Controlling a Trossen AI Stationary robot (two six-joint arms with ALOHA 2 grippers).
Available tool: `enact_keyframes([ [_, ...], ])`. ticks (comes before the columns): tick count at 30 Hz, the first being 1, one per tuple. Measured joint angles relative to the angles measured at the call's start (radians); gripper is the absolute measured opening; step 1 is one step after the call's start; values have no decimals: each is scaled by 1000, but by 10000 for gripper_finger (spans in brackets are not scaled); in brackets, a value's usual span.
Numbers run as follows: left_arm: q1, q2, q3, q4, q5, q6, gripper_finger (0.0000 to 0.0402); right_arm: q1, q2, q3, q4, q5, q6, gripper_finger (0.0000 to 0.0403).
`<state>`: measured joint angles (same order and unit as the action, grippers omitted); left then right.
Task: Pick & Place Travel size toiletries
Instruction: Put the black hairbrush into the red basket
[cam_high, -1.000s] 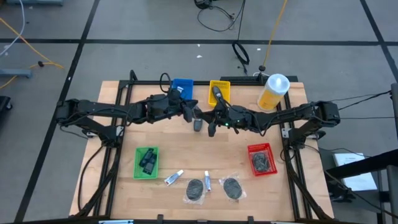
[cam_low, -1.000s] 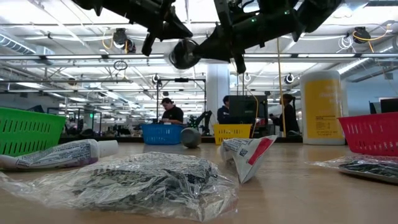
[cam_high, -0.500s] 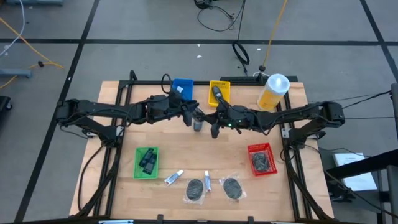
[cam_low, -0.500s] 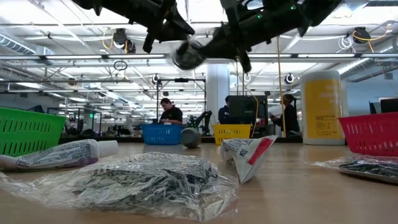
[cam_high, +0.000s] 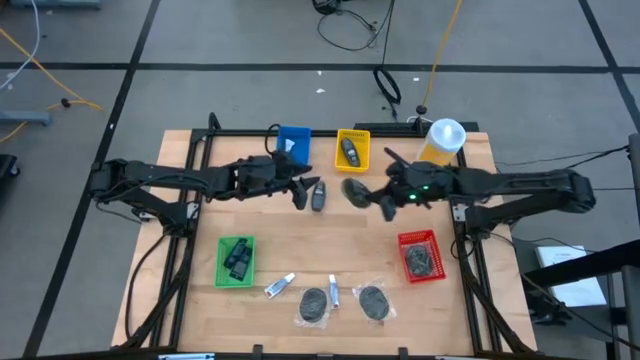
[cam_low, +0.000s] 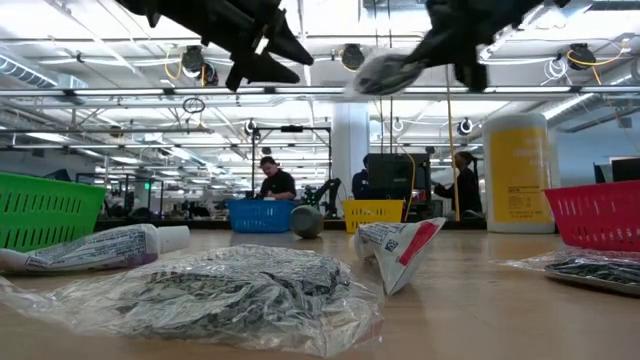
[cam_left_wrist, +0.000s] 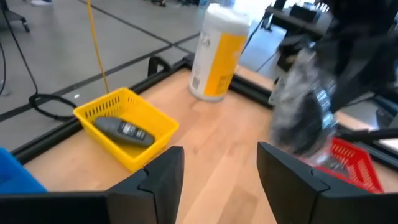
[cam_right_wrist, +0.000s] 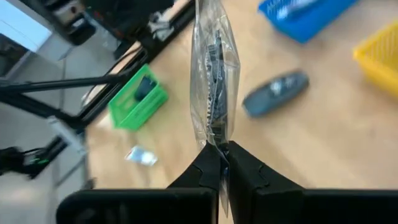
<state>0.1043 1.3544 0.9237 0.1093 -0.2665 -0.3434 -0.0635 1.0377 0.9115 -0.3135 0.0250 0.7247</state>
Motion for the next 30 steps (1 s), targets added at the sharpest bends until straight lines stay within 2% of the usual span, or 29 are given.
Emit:
enact_keyframes([
  [8,0,0,0,-96,2,1,203,23,-168,0,-221,-105,188,0],
  [12,0,0,0,-133,41,0,203,44,-210,0,-317,-158,285,0],
  [22,1,0,0,-191,64,-1,202,143,-222,0,-514,-318,443,0],
  [30,1,0,0,-197,79,-1,202,240,-222,0,-603,-346,563,0],
])
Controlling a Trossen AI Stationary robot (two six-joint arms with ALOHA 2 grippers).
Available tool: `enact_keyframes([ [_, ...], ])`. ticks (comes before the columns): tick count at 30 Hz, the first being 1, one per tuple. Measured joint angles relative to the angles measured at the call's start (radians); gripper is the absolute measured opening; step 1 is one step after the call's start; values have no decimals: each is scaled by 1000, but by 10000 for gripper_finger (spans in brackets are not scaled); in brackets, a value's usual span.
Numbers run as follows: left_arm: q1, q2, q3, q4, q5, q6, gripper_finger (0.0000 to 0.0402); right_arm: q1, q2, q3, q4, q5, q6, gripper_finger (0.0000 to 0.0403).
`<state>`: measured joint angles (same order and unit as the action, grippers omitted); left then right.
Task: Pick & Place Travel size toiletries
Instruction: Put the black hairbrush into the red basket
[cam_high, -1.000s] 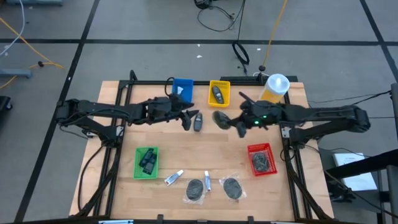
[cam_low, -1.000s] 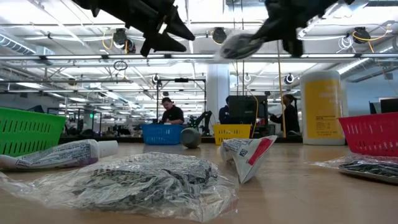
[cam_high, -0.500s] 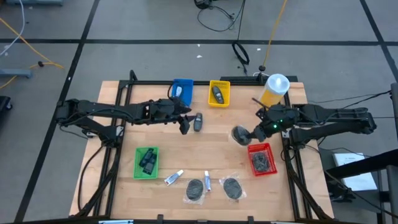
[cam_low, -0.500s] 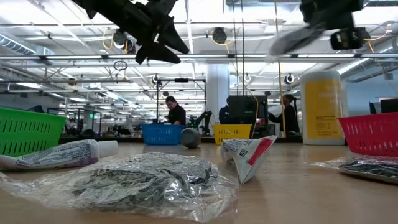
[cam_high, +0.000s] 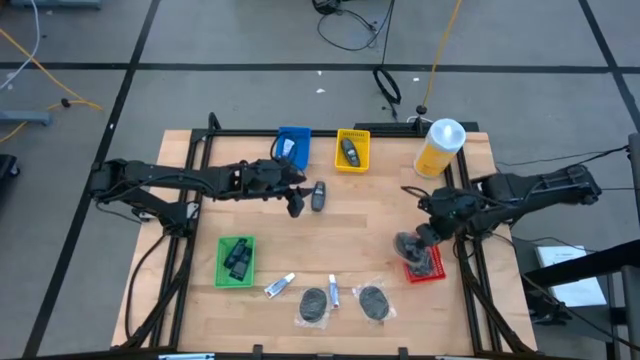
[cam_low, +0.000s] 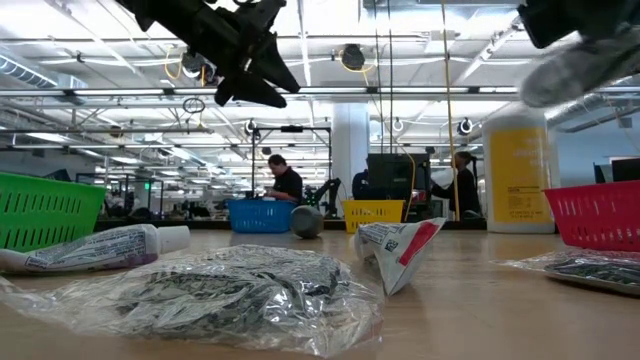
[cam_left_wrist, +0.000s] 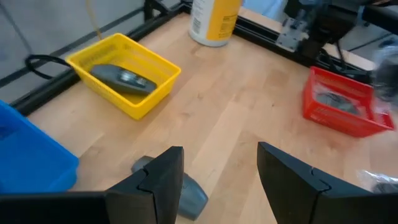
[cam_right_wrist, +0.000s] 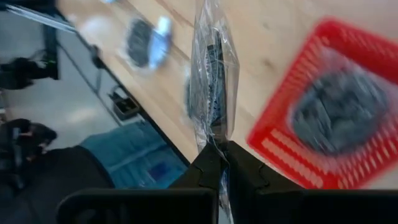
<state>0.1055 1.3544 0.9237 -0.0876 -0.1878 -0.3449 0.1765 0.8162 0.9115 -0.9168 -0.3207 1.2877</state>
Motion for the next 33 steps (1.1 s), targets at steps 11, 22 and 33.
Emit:
enact_keyframes([
  [11,-8,0,0,-104,187,10,202,96,-10,-9,-220,42,215,0],
  [22,-107,0,0,-189,191,-72,202,112,-8,-236,32,57,241,1],
  [33,-221,0,0,-205,229,-259,202,112,-13,-337,81,26,136,72],
])
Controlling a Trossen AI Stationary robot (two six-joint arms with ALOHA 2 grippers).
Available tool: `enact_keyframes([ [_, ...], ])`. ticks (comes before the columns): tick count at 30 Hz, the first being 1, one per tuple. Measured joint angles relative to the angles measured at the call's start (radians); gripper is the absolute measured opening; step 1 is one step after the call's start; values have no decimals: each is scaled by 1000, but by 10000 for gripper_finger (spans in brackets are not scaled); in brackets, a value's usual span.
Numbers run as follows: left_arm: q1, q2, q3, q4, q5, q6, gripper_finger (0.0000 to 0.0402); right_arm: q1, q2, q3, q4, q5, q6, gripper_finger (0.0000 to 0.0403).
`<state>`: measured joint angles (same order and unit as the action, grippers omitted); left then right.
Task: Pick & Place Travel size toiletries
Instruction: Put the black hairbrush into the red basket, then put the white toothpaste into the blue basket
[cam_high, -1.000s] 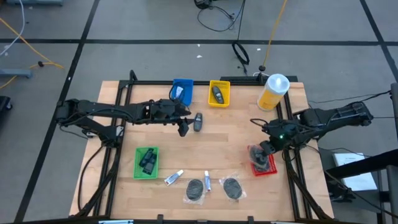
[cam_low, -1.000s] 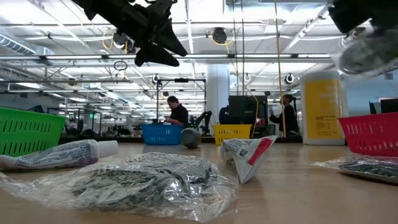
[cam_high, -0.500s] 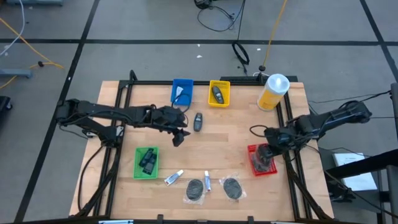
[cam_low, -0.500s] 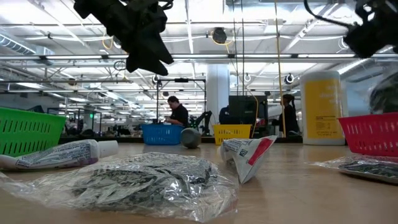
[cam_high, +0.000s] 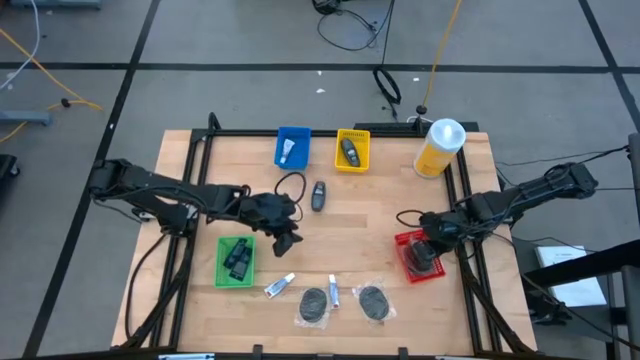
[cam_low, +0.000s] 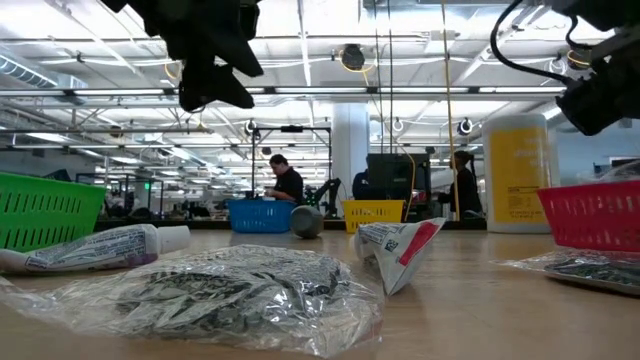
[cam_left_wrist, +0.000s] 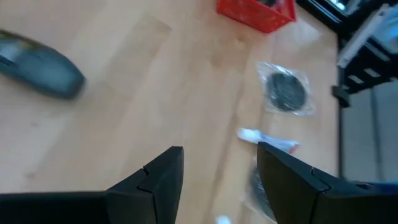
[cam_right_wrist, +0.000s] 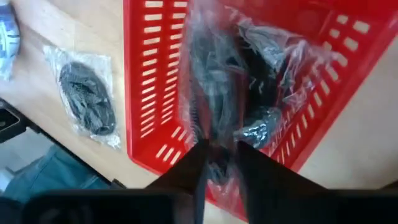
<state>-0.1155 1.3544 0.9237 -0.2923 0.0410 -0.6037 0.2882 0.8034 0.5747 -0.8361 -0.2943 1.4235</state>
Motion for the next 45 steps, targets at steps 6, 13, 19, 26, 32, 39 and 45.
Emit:
enact_keyframes([
  [6,-57,0,0,-8,31,-61,202,0,-40,0,-3,-46,-14,114],
  [13,-104,0,0,-81,38,-123,202,0,-102,0,-17,1,6,104],
  [19,-152,0,0,-140,54,-211,202,0,-183,0,-22,7,31,88],
  [26,-214,0,0,-140,101,-370,202,0,-292,0,-22,7,75,79],
  [32,-247,0,0,-143,120,-474,202,0,-373,0,2,54,78,71],
  [39,-249,0,81,-270,98,-464,202,0,-415,1,92,121,66,58],
  [45,-254,16,204,-481,38,-448,202,0,-412,1,343,306,-81,47],
])
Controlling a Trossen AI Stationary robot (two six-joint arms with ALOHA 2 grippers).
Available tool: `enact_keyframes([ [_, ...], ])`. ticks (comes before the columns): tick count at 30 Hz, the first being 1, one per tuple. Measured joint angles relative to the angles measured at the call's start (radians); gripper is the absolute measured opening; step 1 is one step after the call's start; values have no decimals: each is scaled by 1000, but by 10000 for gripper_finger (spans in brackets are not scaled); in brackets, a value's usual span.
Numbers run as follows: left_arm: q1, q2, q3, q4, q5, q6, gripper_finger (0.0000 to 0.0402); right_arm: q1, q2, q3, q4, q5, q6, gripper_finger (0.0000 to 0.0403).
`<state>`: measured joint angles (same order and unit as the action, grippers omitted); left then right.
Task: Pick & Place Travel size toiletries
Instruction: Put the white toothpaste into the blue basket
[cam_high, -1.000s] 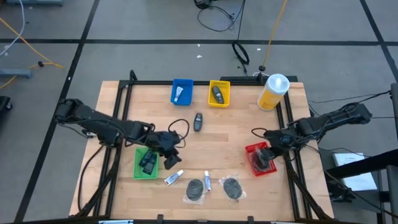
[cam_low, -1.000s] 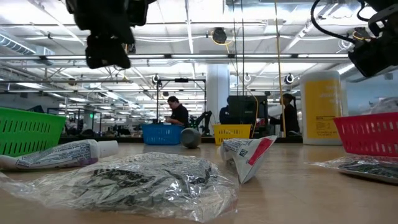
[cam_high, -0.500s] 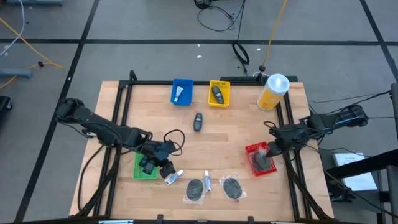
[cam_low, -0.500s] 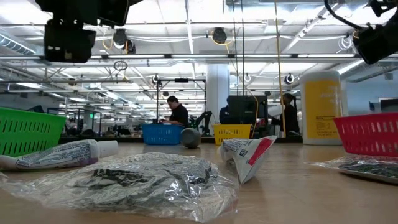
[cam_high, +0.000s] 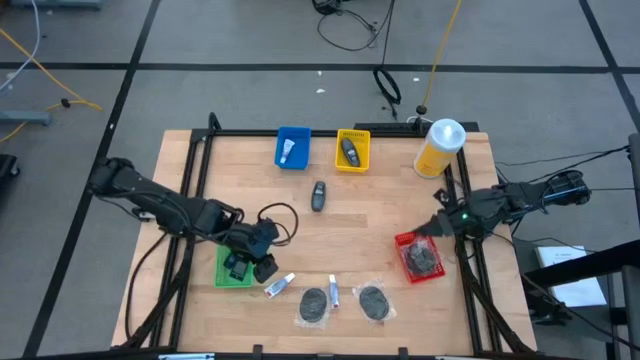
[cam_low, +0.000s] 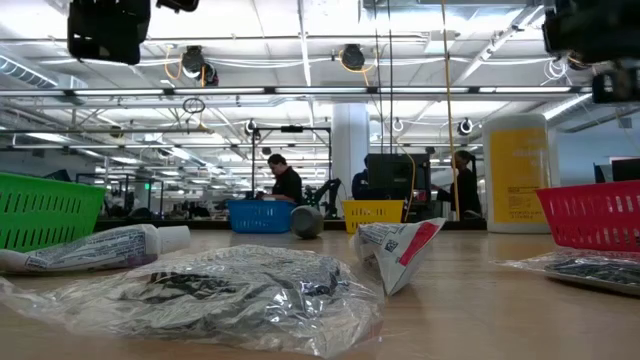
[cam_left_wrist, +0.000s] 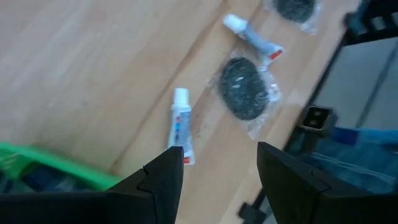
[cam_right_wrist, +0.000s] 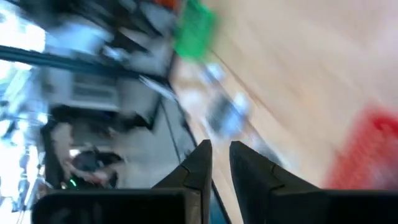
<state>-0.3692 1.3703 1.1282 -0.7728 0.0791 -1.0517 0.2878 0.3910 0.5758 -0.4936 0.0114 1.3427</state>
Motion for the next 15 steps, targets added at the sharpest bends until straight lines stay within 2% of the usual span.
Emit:
enact_keyframes([
  [2,-7,21,25,-43,-19,14,202,0,2,0,96,73,-73,44],
  [7,-17,106,44,-32,-55,72,202,0,9,0,302,196,-265,38],
  [11,-18,183,44,-21,-54,79,202,0,13,1,374,214,-329,38],
  [15,-18,249,44,31,-58,66,202,-1,23,1,370,262,-337,38],
])
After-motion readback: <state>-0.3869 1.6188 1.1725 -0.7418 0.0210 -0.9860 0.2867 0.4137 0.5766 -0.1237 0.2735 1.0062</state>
